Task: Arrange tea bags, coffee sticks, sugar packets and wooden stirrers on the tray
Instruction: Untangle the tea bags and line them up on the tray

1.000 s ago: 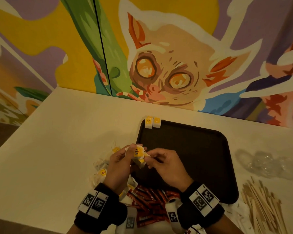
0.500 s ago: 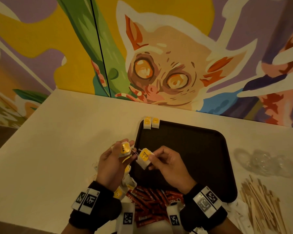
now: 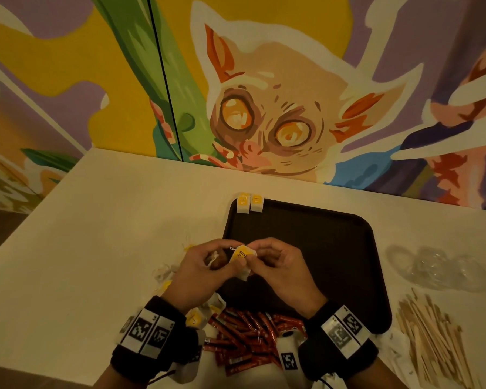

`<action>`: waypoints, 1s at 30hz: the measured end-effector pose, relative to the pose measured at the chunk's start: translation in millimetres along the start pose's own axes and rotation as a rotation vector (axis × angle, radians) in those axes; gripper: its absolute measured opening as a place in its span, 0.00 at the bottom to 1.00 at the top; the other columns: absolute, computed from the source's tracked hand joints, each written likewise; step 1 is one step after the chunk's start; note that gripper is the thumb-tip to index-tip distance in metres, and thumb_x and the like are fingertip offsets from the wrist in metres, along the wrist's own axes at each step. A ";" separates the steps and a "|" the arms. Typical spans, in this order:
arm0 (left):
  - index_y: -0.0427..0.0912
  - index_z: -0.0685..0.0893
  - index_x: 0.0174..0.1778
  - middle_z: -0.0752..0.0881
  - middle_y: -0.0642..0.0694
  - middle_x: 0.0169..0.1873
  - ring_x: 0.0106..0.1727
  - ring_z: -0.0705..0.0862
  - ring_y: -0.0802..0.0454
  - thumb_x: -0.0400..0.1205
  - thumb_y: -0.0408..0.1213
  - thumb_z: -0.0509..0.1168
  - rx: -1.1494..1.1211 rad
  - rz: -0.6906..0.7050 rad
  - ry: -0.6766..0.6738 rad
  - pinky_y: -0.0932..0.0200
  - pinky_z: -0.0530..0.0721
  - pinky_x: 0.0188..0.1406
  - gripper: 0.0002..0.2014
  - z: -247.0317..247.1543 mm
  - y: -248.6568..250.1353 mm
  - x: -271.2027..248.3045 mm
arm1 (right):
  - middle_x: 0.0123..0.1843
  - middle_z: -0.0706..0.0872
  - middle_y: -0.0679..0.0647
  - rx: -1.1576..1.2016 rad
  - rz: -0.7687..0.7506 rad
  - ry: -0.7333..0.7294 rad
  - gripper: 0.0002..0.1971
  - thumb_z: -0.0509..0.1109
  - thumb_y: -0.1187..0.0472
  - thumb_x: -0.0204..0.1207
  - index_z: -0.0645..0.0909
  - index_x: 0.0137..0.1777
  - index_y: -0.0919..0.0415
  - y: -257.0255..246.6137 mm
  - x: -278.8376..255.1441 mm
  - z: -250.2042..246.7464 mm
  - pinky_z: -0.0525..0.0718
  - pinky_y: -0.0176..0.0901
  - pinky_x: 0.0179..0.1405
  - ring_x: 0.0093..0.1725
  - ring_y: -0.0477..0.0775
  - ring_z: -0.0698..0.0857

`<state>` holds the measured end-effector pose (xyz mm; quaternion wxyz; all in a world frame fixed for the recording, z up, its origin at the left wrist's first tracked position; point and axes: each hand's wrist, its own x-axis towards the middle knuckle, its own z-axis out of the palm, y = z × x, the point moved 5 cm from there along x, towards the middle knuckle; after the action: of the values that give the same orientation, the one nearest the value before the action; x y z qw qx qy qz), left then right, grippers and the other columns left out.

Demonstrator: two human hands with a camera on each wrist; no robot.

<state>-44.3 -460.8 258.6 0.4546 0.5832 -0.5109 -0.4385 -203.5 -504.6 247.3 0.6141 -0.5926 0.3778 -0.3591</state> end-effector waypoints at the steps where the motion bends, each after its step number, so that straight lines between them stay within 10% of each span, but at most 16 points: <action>1: 0.58 0.91 0.47 0.74 0.46 0.24 0.26 0.72 0.48 0.75 0.45 0.73 0.020 0.024 0.029 0.55 0.75 0.29 0.06 -0.1 1.8 0.7 | 0.49 0.92 0.55 0.001 -0.002 0.001 0.07 0.73 0.68 0.77 0.86 0.53 0.62 0.0 0.1 0.2 0.90 0.49 0.48 0.51 0.55 0.91; 4: 0.56 0.92 0.42 0.84 0.41 0.26 0.30 0.81 0.37 0.76 0.42 0.74 0.029 0.030 0.082 0.44 0.82 0.35 0.04 -1.4 1.2 3.5 | 0.49 0.91 0.55 -0.003 -0.005 0.001 0.06 0.73 0.67 0.78 0.86 0.54 0.61 0.4 0.4 0.0 0.90 0.53 0.48 0.50 0.56 0.90; 9: 0.50 0.92 0.45 0.92 0.52 0.36 0.43 0.90 0.52 0.78 0.43 0.73 0.115 0.044 0.014 0.47 0.86 0.51 0.04 1.2 1.1 3.2 | 0.49 0.91 0.49 -0.200 -0.098 0.006 0.08 0.76 0.61 0.76 0.89 0.54 0.55 -7.2 2.4 -1.0 0.89 0.54 0.56 0.52 0.51 0.90; 14: 0.46 0.92 0.42 0.81 0.64 0.21 0.27 0.79 0.66 0.78 0.39 0.73 0.204 0.080 0.052 0.73 0.74 0.33 0.03 0.6 3.8 2.6 | 0.47 0.88 0.45 -0.457 -0.230 -0.011 0.05 0.74 0.57 0.78 0.90 0.51 0.53 -17.9 8.9 -1.9 0.89 0.52 0.48 0.48 0.47 0.88; 30: 0.38 0.91 0.46 0.79 0.67 0.20 0.27 0.79 0.71 0.79 0.31 0.71 0.104 0.188 0.102 0.76 0.74 0.37 0.04 2.7 22.7 -1.2 | 0.47 0.91 0.50 -0.183 -0.165 0.039 0.06 0.75 0.65 0.77 0.88 0.52 0.58 -28.5 8.4 -2.0 0.89 0.52 0.52 0.48 0.52 0.90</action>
<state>-51.6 -461.2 280.3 0.4883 0.5769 -0.5617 -0.3366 -201.3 -514.1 275.4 0.5184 -0.6682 0.3709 -0.3837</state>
